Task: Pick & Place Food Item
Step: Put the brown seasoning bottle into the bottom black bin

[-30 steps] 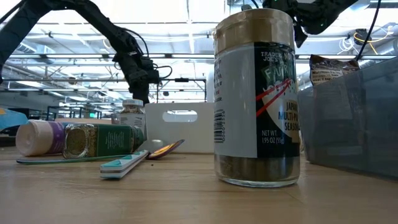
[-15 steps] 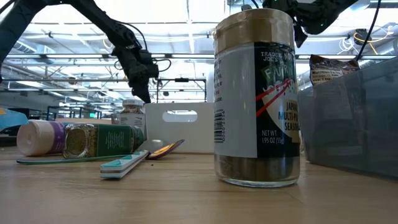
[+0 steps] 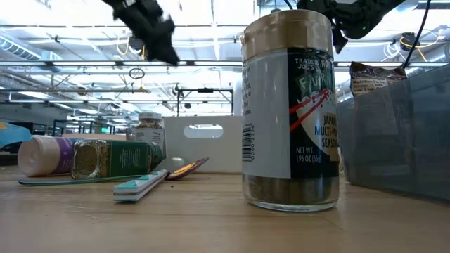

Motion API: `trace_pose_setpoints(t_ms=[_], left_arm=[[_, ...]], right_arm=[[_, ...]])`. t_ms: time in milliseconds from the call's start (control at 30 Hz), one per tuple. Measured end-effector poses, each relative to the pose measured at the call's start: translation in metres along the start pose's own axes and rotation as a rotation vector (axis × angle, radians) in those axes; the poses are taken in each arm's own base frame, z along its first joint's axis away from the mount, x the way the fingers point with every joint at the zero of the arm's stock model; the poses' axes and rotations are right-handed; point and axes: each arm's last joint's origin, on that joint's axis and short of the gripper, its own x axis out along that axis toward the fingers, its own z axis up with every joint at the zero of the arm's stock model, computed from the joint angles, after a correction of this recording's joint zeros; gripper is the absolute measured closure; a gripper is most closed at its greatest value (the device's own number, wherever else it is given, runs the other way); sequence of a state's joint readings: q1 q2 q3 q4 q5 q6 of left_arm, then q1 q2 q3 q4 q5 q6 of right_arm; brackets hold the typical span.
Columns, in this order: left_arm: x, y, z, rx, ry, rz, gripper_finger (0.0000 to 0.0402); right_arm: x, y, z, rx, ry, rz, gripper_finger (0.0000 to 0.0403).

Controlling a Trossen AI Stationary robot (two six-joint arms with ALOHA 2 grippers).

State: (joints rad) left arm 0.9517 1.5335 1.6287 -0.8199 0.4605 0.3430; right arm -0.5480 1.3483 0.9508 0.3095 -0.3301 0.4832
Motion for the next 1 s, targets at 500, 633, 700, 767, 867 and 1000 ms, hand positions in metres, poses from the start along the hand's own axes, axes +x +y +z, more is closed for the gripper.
trace_pose_setpoints(t_ms=[500, 633, 700, 767, 867, 1000], left_arm=[[-0.178, -0.115, -0.003, -0.098, -0.440, -0.063, 0.0243], [-0.203, -0.135, -0.032, -0.100, -0.502, -0.078, 0.0243], [-0.208, -0.142, -0.051, -0.128, -0.520, -0.060, 0.0243], [-0.208, -0.146, -0.072, -0.164, -0.533, -0.050, 0.0243], [-0.205, -0.152, -0.100, -0.208, -0.576, -0.090, 0.0243], [-0.182, -0.153, -0.130, -0.286, -0.557, -0.173, 0.0243]], right_arm=[[0.001, 0.005, 0.006, 0.036, -0.105, -0.039, 0.0238], [0.004, 0.012, 0.002, 0.094, -0.144, -0.101, 0.0238], [0.005, 0.017, -0.001, 0.093, -0.161, -0.128, 0.0239], [0.009, 0.022, -0.005, 0.090, -0.177, -0.155, 0.0240], [0.015, 0.030, -0.012, 0.105, -0.199, -0.182, 0.0239], [0.024, 0.038, -0.018, 0.110, -0.231, -0.148, 0.0237]])
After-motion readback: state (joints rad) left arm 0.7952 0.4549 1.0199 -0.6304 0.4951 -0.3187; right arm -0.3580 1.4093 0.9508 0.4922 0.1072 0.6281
